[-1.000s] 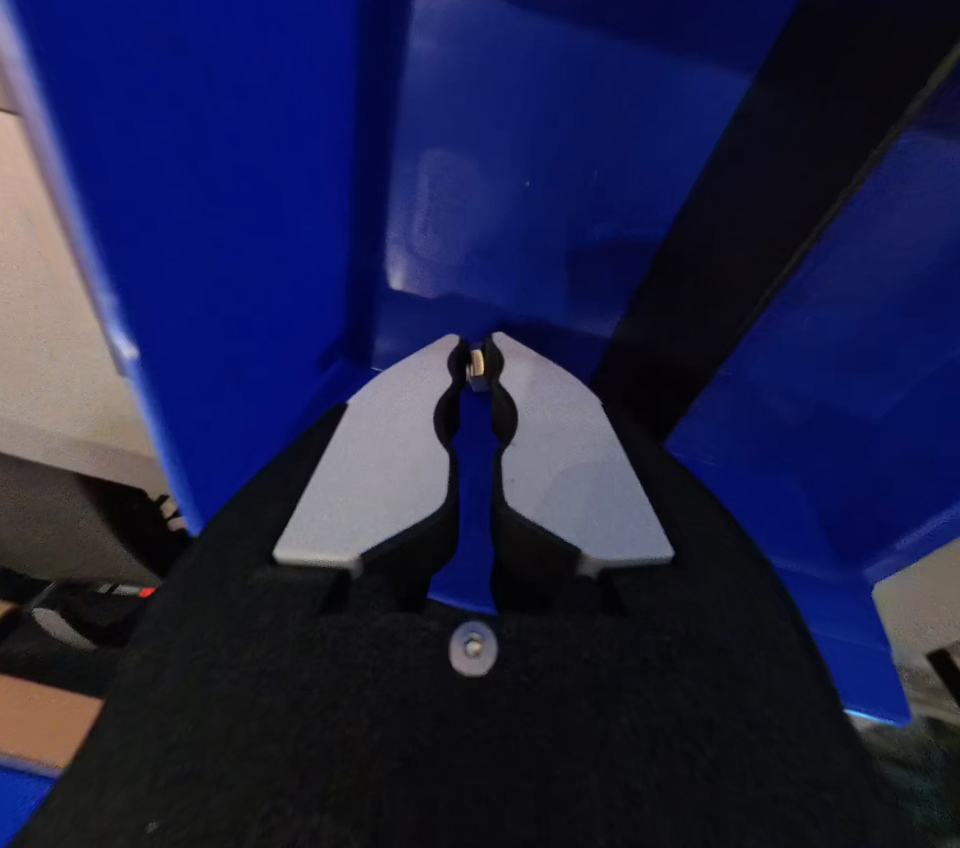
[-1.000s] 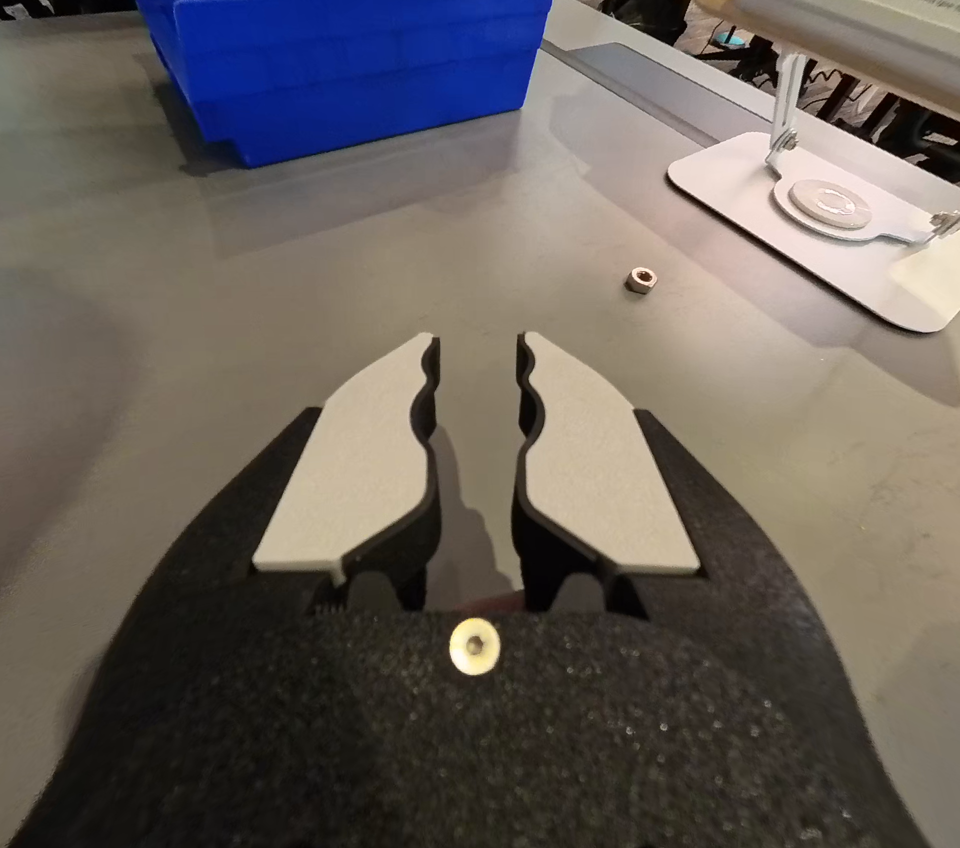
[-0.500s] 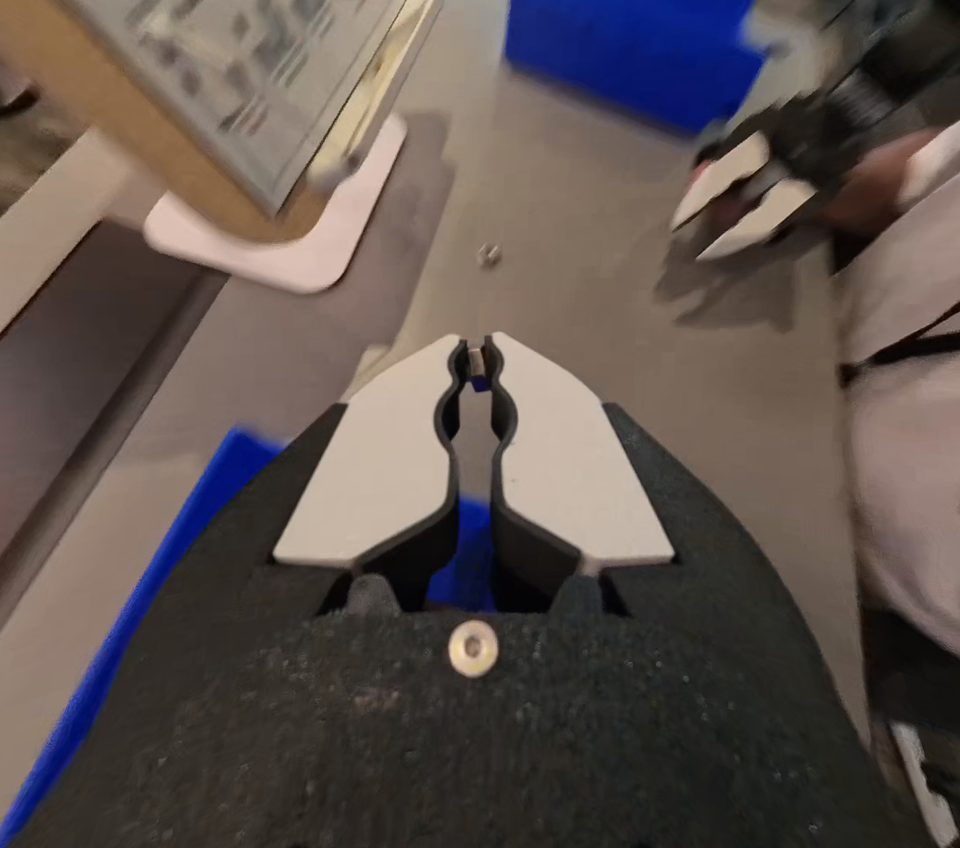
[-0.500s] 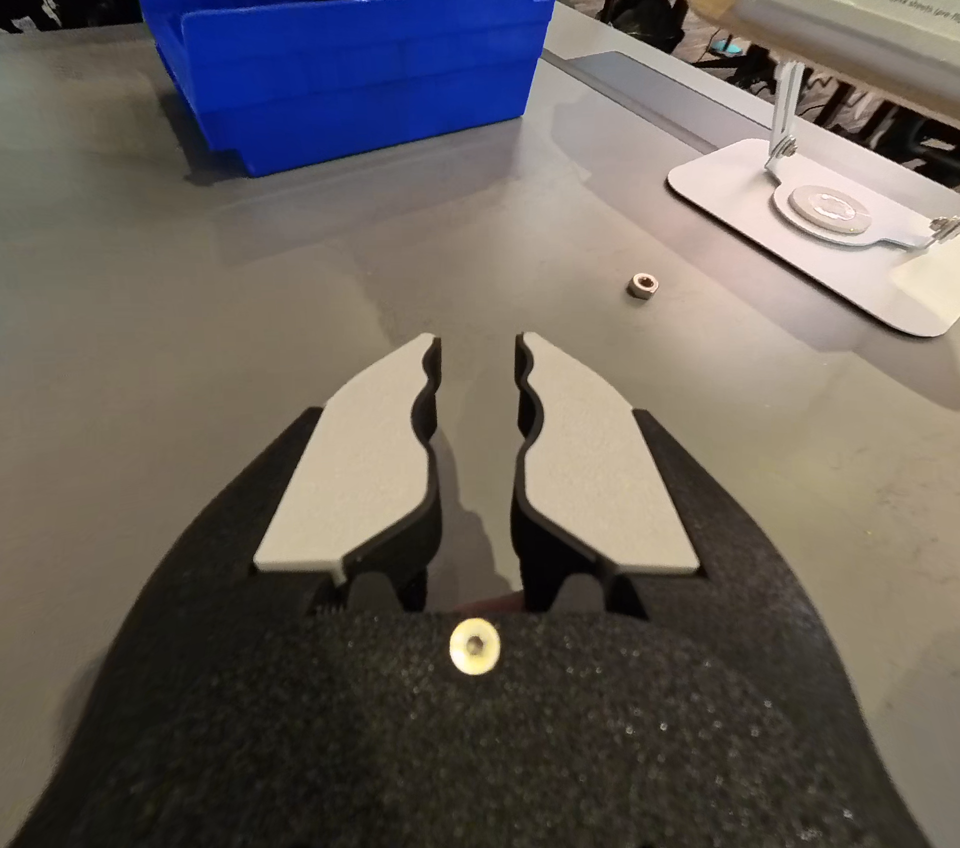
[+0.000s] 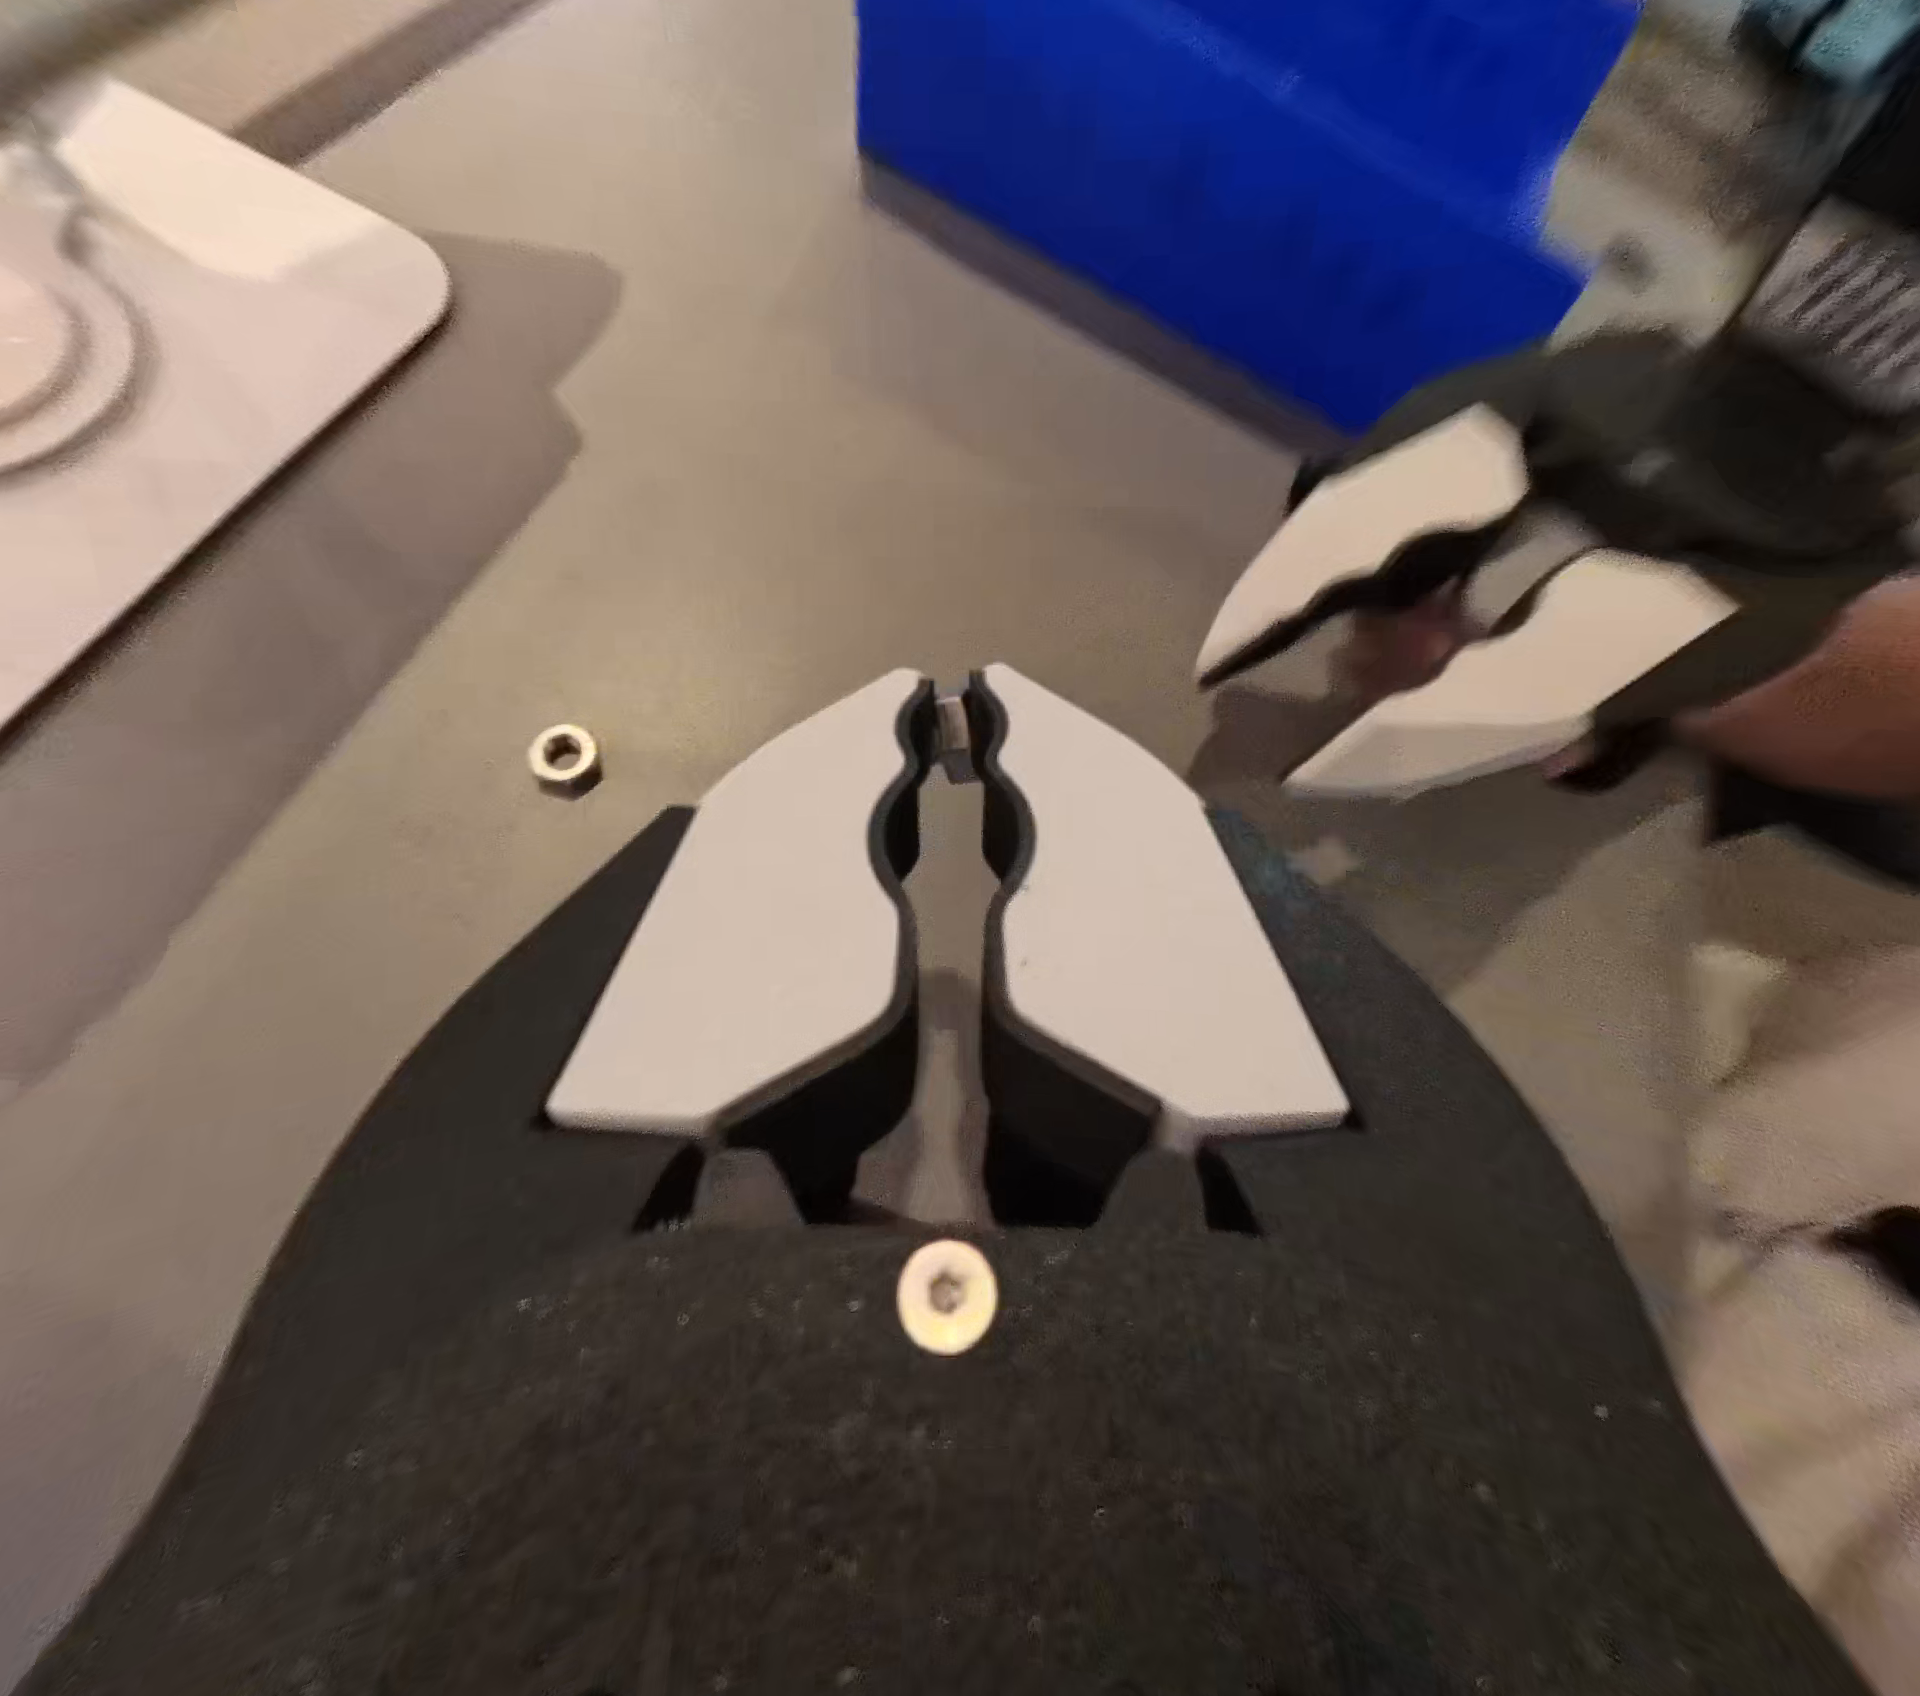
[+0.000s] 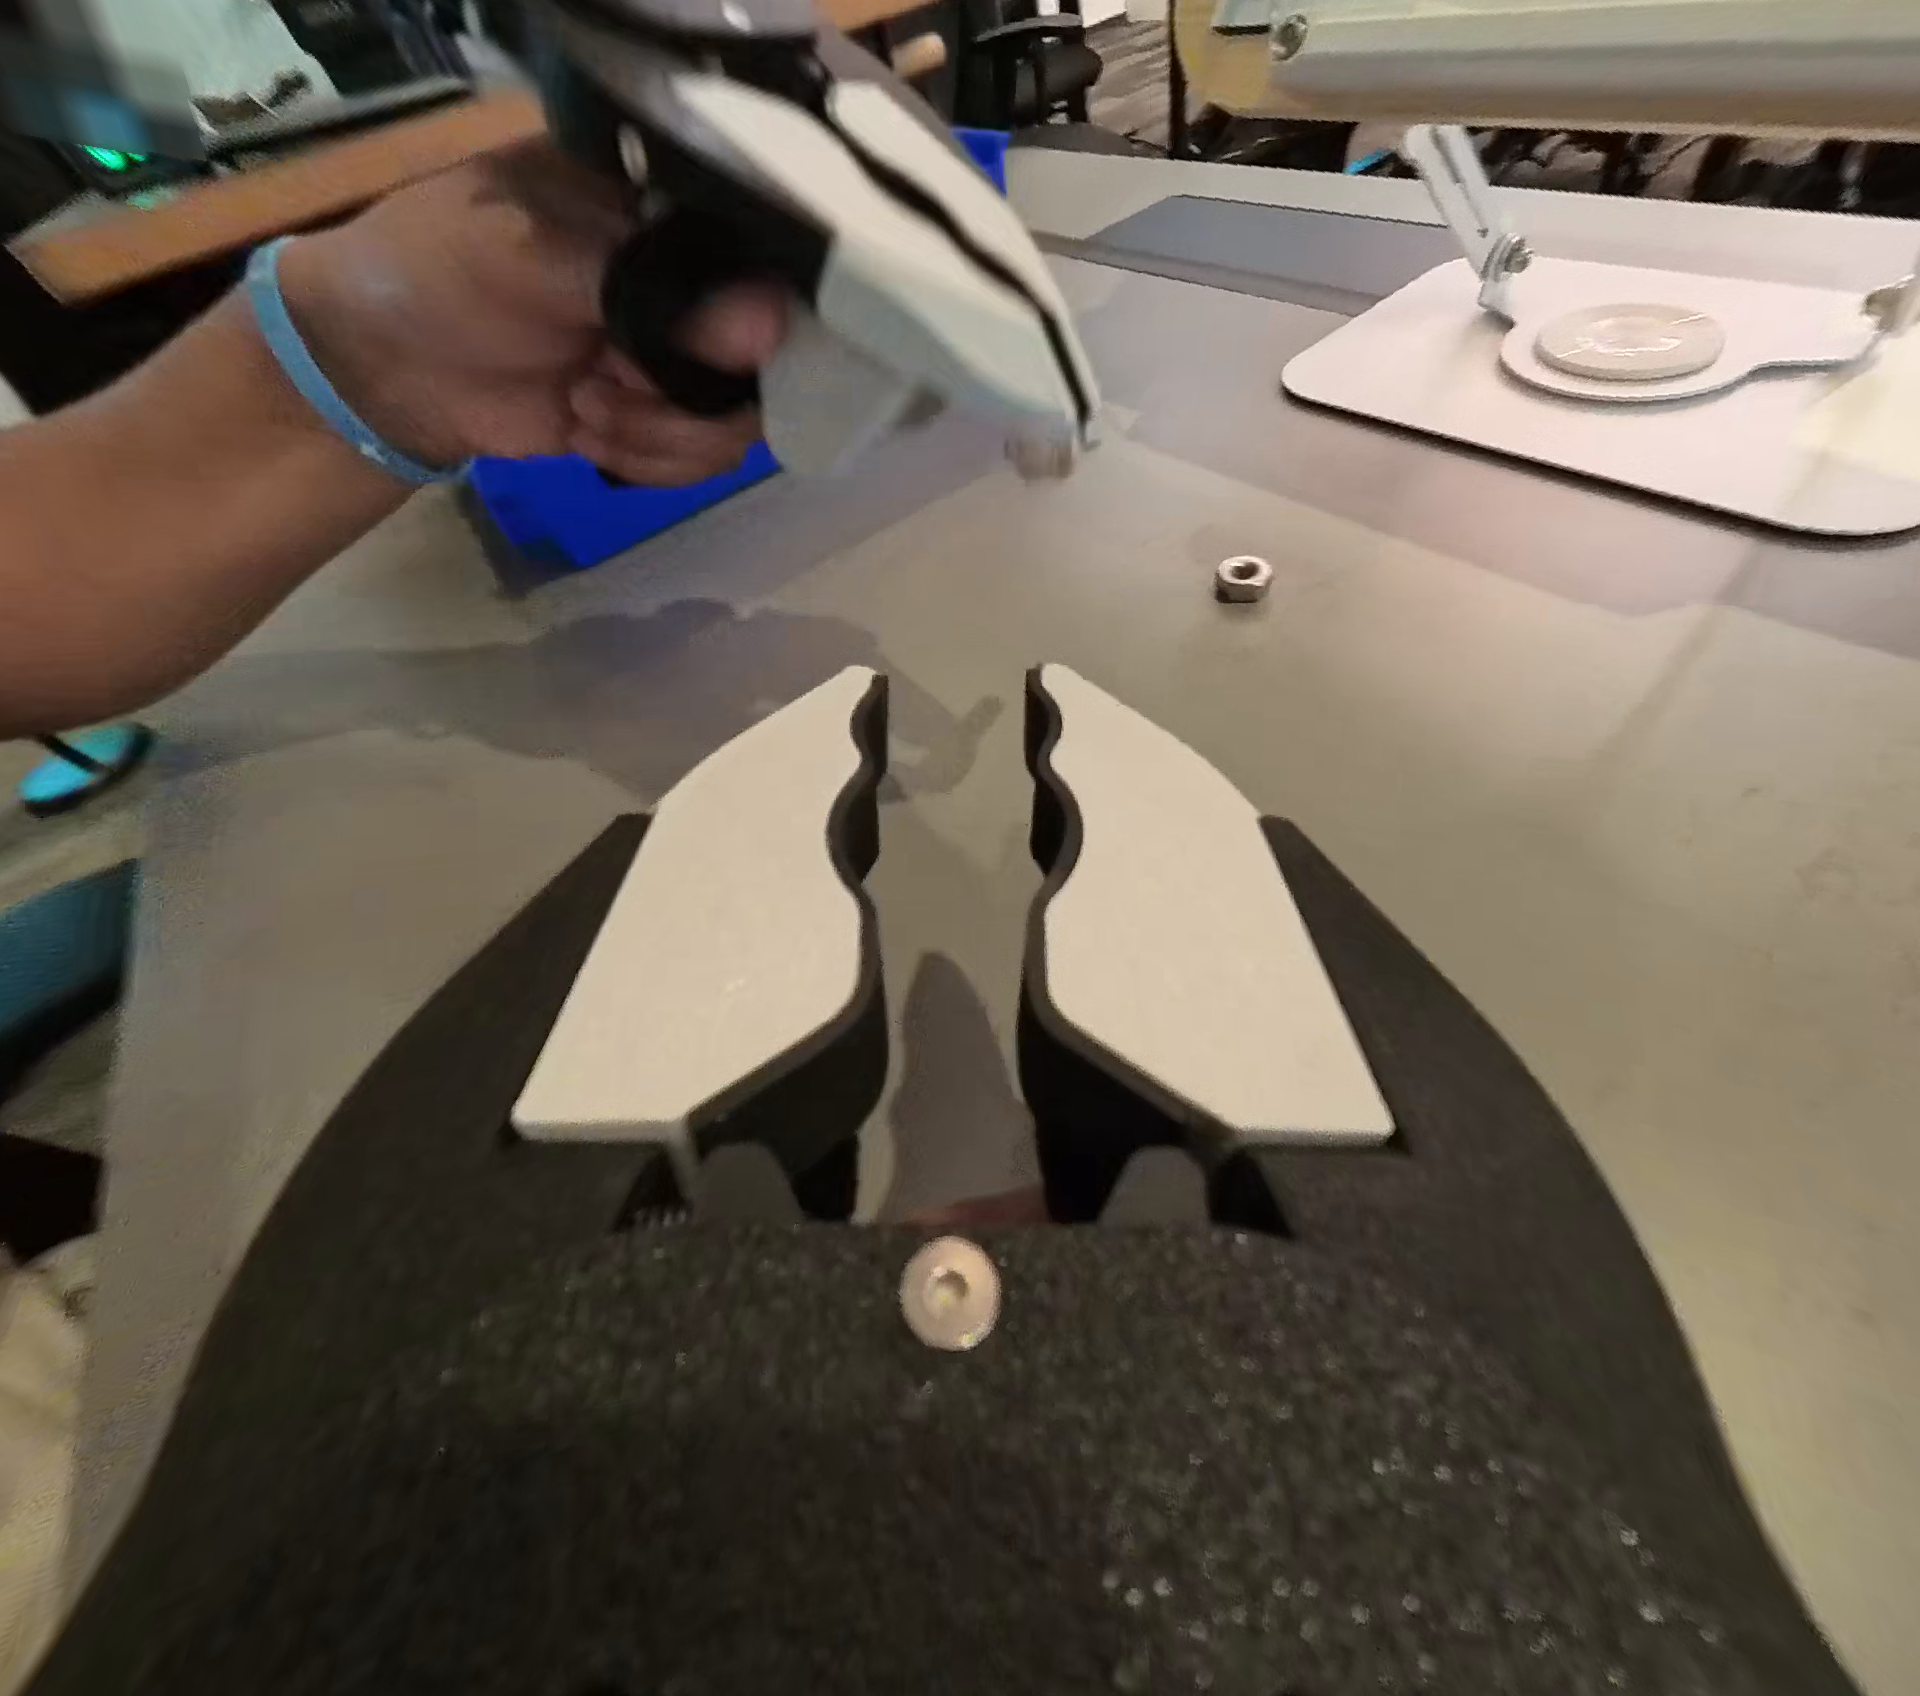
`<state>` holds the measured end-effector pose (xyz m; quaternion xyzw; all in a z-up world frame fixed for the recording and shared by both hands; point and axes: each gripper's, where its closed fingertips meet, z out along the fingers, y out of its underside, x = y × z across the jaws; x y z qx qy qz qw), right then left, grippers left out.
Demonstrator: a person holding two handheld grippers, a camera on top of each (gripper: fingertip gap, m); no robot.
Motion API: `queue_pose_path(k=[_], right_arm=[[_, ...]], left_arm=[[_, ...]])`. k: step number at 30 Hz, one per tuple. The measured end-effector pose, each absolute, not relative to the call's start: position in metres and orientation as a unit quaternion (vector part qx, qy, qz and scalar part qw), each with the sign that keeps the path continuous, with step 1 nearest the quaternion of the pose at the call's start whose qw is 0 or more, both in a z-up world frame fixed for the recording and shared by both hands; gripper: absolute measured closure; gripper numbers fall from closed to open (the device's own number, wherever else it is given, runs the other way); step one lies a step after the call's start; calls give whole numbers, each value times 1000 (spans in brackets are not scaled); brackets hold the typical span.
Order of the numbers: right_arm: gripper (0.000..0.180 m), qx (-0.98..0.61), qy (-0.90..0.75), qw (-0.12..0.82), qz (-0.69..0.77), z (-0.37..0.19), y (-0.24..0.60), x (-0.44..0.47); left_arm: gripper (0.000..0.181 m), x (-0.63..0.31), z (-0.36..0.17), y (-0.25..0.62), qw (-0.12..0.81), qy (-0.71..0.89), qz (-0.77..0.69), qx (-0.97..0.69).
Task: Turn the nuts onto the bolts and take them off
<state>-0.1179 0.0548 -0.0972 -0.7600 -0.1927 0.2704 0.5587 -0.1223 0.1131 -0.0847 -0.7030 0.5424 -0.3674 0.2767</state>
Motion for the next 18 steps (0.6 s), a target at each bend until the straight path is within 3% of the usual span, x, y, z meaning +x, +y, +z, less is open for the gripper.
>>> queue_pose_path(k=[7,18], right_arm=[[155,-762,-168,584,224,-95,58,-89],[155,-765,-166,584,214,-100,57,-87]], left_arm=[[174,-106,-150,57,235,706,-344,-573],[174,-131,-173,58,216,743,-296,-560]])
